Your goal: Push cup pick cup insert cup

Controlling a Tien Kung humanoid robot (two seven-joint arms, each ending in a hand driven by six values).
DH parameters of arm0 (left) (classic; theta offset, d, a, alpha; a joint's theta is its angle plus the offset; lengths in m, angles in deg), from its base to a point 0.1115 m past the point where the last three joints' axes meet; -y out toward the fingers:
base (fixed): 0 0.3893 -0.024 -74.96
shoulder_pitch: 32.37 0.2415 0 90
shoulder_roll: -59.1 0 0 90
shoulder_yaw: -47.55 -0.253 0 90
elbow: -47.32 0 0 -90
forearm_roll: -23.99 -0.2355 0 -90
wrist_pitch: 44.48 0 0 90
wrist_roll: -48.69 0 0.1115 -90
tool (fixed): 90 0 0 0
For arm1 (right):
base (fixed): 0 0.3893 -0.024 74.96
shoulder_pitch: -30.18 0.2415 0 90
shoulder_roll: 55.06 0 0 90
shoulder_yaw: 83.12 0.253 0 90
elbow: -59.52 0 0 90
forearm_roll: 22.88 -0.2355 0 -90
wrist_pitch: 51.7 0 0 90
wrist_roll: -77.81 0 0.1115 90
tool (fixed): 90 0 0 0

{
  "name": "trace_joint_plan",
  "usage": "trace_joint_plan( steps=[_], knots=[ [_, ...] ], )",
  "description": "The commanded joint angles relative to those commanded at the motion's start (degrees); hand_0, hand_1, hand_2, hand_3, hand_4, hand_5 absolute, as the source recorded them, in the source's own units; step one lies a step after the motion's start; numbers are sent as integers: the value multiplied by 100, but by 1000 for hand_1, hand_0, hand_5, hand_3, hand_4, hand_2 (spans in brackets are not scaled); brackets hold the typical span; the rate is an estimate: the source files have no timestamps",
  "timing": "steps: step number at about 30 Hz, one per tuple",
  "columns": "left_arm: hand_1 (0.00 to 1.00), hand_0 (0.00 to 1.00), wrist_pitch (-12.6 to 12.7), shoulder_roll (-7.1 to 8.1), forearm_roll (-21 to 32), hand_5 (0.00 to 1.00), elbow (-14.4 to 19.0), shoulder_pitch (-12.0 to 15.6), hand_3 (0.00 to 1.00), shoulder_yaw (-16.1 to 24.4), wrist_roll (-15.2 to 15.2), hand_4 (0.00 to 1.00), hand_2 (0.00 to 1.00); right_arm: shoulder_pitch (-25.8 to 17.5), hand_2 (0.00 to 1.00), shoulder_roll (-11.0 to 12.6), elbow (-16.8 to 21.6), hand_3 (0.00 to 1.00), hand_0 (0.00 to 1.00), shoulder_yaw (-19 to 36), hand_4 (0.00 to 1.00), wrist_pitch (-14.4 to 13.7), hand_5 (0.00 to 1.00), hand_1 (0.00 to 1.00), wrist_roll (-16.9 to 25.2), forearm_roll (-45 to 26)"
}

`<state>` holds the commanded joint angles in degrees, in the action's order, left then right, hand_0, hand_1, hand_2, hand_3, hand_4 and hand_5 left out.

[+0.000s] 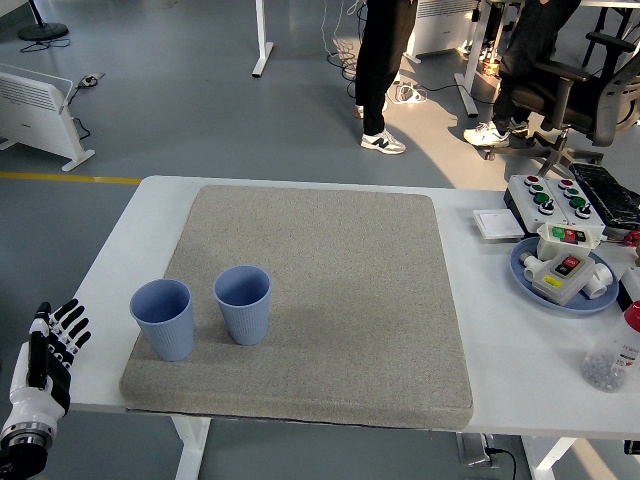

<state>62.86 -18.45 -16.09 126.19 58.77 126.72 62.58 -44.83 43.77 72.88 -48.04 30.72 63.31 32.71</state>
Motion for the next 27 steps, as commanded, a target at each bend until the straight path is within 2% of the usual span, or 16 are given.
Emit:
trace_joint_plan(
  steps=[27],
  knots=[
    [862, 856, 29, -5, -9, 998, 5, -13, 775, -16, 24, 608, 846, 18, 621, 1, 4, 566, 523, -32, 114, -19, 446, 544, 4, -51]
  ],
)
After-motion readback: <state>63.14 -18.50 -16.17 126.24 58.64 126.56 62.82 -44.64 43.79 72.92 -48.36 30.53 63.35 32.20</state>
